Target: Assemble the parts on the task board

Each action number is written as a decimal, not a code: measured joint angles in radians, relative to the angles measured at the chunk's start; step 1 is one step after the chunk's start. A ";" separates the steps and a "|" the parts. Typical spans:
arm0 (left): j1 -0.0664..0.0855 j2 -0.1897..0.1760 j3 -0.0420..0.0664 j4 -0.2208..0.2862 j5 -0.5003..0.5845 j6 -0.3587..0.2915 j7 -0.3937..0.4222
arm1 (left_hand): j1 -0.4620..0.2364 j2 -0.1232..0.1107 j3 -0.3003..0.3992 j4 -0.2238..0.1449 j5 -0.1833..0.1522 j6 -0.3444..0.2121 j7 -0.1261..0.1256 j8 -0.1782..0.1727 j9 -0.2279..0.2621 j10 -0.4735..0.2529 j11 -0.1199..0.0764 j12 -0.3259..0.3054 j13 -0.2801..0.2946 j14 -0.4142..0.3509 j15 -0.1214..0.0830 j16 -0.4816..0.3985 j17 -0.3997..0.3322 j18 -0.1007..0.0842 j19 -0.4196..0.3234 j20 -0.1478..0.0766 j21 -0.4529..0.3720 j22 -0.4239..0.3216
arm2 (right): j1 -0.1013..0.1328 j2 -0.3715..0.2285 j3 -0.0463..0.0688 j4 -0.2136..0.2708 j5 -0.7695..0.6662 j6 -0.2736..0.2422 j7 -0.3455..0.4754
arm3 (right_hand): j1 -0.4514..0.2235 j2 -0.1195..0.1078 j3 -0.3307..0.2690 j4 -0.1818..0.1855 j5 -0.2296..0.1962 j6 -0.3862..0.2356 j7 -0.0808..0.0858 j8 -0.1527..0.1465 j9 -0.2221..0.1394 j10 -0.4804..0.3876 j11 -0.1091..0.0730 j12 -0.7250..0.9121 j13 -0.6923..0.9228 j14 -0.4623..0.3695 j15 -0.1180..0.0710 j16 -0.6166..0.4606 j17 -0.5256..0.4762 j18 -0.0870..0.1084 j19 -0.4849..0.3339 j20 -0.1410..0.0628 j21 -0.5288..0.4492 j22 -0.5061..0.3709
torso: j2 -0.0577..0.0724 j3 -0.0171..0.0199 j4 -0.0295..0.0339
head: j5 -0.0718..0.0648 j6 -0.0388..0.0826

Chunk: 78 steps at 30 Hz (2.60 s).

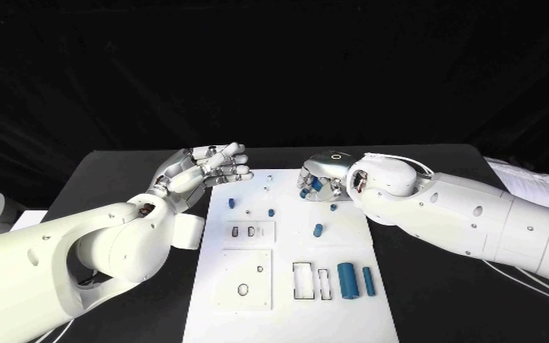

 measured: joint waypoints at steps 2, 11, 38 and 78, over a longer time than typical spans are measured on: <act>0.000 0.000 0.000 -0.001 0.000 0.000 -0.001 | 0.000 0.000 0.000 0.000 0.000 0.000 0.000 0.000 0.000 0.000 0.000 0.000 0.000 0.000 0.000 0.000 0.000 0.000 0.000 0.000 0.000 0.000 | 0.000 0.000 0.000 0.000 -0.004 0.004 -0.001 | 0.000 0.000 0.000 0.000 0.000 0.003 -0.003 0.000 0.000 0.002 -0.002 0.000 0.000 0.000 0.000 0.006 0.009 0.000 0.004 -0.004 0.010 0.011 | 0.001 0.0000 0.0000 | 0.000 0.000; 0.000 0.000 0.000 -0.003 0.000 0.000 -0.004 | 0.000 0.000 0.003 -0.003 0.000 0.000 0.000 0.000 0.000 0.000 0.000 0.000 -0.001 0.000 0.000 -0.004 0.000 0.000 0.000 0.000 0.000 0.000 | 0.000 0.000 0.000 0.002 -0.016 0.009 -0.003 | 0.000 0.000 0.019 0.019 -0.010 0.034 -0.007 0.001 0.004 0.038 -0.008 0.000 0.001 -0.001 -0.006 0.074 0.079 -0.016 0.038 -0.002 0.110 0.138 | 0.003 0.0008 0.0011 | 0.002 -0.003; 0.001 -0.002 0.000 -0.011 0.001 0.000 -0.009 | 0.004 0.004 0.009 -0.009 0.000 -0.004 0.004 -0.004 0.000 -0.004 0.004 -0.004 -0.002 0.000 0.000 -0.008 0.004 0.000 0.000 0.000 -0.004 -0.002 | 0.001 0.024 0.002 0.011 0.008 -0.078 -0.029 | -0.005 0.045 0.055 0.069 -0.084 0.097 -0.026 0.017 0.014 0.109 -0.031 0.004 0.004 -0.003 -0.025 0.168 0.173 -0.046 0.068 -0.007 0.258 0.330 | 0.008 0.0001 0.0060 | 0.010 -0.001; 0.005 0.004 0.000 -0.037 0.001 0.000 -0.013 | 0.004 0.004 0.009 -0.014 0.000 -0.007 0.007 -0.008 0.000 -0.004 0.004 -0.008 -0.003 0.000 0.000 -0.012 0.006 0.000 0.000 0.000 -0.004 -0.003 | 0.012 0.209 0.003 -0.173 0.016 -0.190 -0.067 | -0.012 0.043 0.054 0.082 -0.097 0.093 -0.026 0.003 0.014 0.105 -0.027 0.000 0.004 -0.004 -0.025 0.187 0.191 -0.046 0.068 -0.007 0.281 0.356 | 0.013 0.0007 0.0056 | 0.032 0.002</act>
